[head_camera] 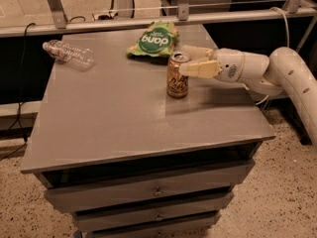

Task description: Place orange can upright

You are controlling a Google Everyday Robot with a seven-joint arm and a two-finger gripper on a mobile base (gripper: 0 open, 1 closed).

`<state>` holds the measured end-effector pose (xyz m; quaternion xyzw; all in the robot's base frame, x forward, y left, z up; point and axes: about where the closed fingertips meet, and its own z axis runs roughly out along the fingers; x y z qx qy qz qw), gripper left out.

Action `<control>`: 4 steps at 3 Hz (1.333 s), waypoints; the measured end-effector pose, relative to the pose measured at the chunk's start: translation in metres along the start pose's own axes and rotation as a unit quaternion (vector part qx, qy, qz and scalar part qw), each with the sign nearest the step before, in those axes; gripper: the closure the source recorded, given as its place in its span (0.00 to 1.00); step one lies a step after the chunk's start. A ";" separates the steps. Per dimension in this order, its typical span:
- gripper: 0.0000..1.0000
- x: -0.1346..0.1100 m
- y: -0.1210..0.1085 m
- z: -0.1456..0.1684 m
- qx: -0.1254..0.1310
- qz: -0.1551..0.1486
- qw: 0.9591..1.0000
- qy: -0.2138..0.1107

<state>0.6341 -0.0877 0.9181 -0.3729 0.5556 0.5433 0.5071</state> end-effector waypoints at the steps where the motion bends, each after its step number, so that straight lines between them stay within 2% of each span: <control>1: 0.00 -0.009 -0.003 -0.022 0.016 -0.022 0.999 0.027; 2: 0.00 -0.036 -0.005 -0.078 0.066 -0.063 0.994 0.056; 3: 0.00 -0.076 0.007 -0.143 0.130 -0.105 0.983 0.069; 4: 0.00 -0.079 0.006 -0.141 0.130 -0.108 0.983 0.068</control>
Offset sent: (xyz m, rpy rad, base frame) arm -0.0013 -0.1881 0.0606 -0.2802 -0.1786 -0.2769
